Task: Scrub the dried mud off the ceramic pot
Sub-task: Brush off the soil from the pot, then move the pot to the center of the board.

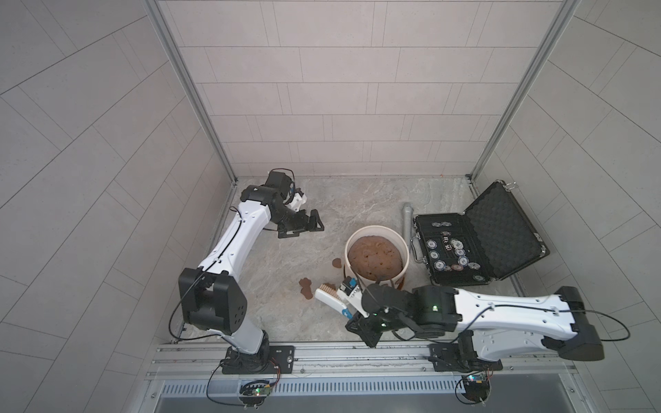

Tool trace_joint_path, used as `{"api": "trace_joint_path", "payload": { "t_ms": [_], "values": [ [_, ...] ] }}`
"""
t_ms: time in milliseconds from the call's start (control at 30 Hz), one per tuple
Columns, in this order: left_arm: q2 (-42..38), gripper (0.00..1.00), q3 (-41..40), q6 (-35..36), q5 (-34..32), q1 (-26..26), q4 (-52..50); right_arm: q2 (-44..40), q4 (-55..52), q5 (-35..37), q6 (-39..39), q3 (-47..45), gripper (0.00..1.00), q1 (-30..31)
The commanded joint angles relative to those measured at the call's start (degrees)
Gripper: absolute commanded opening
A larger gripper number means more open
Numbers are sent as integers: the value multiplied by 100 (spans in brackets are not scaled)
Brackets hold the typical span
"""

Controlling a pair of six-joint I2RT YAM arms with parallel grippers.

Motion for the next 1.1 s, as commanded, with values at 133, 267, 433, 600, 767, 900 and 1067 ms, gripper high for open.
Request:
{"api": "trace_joint_path", "payload": {
  "t_ms": [133, 267, 433, 600, 767, 900, 1067],
  "values": [
    [-206, 95, -282, 231, -650, -1302, -72, -2030, -1176, 392, -1479, -829, 0, -26],
    [147, 93, -133, 165, -994, -1728, -156, -2551, -673, 485, -1652, -1076, 0, -229],
    [557, 74, 231, 114, -1103, -1956, -348, -2512, -474, 977, -1776, -1193, 0, -236],
    [1041, 68, 700, 115, -1226, -2274, -502, -2548, -349, 1388, -1836, -1220, 0, -348],
    [1424, 78, 1310, 53, -887, -2374, -782, -2696, -306, 1312, -1821, -1255, 0, -734],
    [1436, 75, 1326, -31, -1126, -2402, -725, -2805, -256, 1243, -1745, -1271, 0, -1066],
    [1935, 44, 1412, -73, -1713, -2526, -782, -2782, -92, 1198, -1761, -1194, 0, -1426]
  ]
}}
